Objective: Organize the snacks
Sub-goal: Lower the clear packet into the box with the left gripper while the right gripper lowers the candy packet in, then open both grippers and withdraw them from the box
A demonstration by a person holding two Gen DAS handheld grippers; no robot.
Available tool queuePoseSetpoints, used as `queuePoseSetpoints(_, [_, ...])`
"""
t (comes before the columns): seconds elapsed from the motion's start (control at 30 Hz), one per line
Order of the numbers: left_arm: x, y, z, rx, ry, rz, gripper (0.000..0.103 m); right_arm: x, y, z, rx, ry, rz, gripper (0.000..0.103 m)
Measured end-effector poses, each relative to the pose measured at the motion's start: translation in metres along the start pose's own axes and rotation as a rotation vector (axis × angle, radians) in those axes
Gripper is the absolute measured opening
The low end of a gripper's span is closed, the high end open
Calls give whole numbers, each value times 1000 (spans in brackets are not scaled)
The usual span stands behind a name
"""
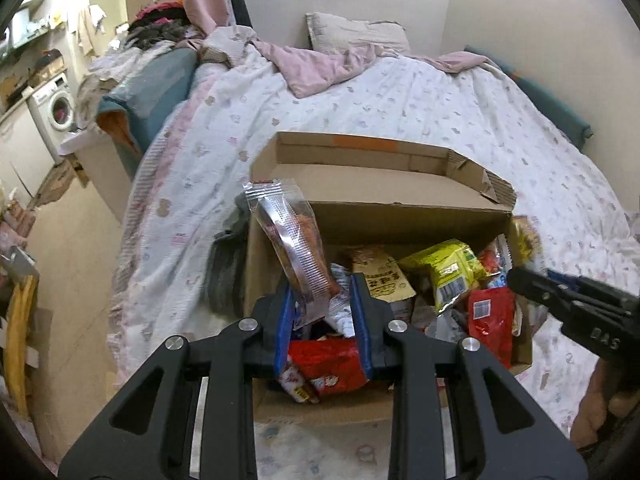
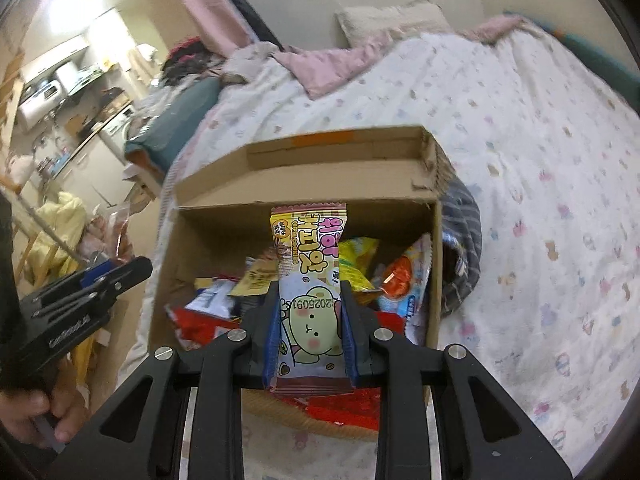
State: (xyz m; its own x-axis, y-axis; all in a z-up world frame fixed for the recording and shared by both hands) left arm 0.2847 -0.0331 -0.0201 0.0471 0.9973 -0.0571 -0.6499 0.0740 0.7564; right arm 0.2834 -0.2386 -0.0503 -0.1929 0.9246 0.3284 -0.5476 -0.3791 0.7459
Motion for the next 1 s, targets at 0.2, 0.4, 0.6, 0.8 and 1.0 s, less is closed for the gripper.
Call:
queuePoseSetpoints(0.2, [0, -5, 4, 7, 20, -22, 24, -2, -5, -4, 13, -23, 7, 27])
queuePoseSetpoints(0.4, [0, -6, 6, -8, 19, -36, 24, 4, -14, -6, 31, -32, 18, 27])
queuePoseSetpoints(0.6, [1, -9, 4, 13, 27, -34, 24, 4, -15, -7, 40, -34, 6, 28])
queuePoseSetpoints(0.8, [0, -7, 2, 6, 13, -12, 46, 2, -17, -7, 48, -48, 7, 28])
queuePoseSetpoints(1.0, [0, -5, 1, 0, 24, -14, 73, 0, -19, -9, 54, -48, -4, 28])
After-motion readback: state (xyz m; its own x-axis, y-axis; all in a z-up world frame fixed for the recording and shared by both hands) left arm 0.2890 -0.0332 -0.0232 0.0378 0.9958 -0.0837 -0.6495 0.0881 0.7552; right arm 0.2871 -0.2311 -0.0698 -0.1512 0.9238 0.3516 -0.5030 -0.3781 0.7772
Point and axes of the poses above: each gripper's, at about its wrist camera, not at the fingertips, and y roughly against the way its jaws point, x to its left, z to its top, the point moved 3 cm from there along -y, roughly the way its jaws point
